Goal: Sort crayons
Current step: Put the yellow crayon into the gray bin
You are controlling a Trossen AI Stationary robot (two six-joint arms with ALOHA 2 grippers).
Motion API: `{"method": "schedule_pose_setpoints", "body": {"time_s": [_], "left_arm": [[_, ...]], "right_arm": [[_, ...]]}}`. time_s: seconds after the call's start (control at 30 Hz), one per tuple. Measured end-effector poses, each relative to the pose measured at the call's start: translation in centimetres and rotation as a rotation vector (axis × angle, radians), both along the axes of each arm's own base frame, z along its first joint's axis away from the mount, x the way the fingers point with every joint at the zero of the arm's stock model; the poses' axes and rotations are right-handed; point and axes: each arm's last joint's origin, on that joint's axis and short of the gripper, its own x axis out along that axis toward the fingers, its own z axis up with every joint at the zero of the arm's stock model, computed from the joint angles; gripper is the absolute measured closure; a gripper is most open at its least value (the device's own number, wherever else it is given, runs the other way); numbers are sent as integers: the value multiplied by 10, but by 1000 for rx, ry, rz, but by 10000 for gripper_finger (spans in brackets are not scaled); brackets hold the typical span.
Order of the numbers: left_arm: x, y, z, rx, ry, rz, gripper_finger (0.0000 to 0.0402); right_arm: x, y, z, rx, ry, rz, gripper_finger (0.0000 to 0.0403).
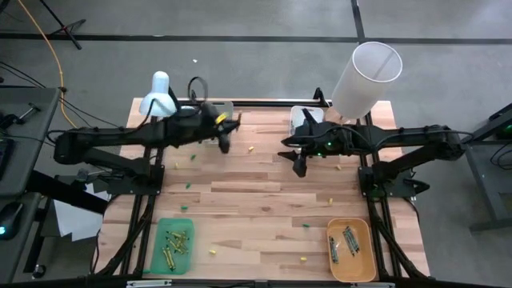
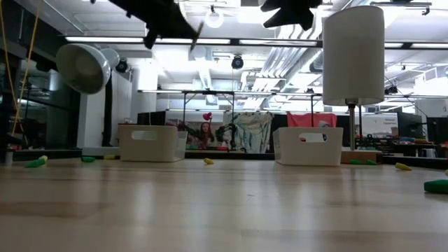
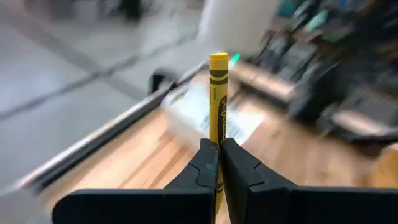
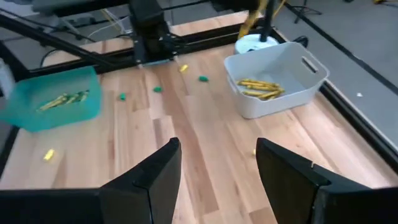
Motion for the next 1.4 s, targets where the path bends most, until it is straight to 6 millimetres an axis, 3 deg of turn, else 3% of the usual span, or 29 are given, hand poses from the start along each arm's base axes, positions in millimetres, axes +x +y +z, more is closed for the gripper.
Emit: {"method": "schedule_pose_setpoints", "body": {"time_s": [0.13, 0.3, 0.53, 0.73, 0.9, 1.4], "left_arm": [[12, 25, -2, -85, 252, 182, 401], [17, 57, -32, -170, 507, 410, 401], [22, 98, -79, -324, 602, 607, 401], [24, 130, -123, -467, 679, 660, 401], [22, 139, -150, -573, 750, 675, 401], [19, 141, -162, -623, 811, 693, 401]], "right_arm": [[0, -4, 0, -13, 5, -31, 202], [-1, -9, -2, -12, 21, -53, 202], [-2, -13, -2, 5, 20, -95, 202], [0, -16, -4, 11, 16, -194, 202], [6, -16, -11, 48, 25, -242, 202], [24, -12, -33, 78, 96, -252, 202]]}}
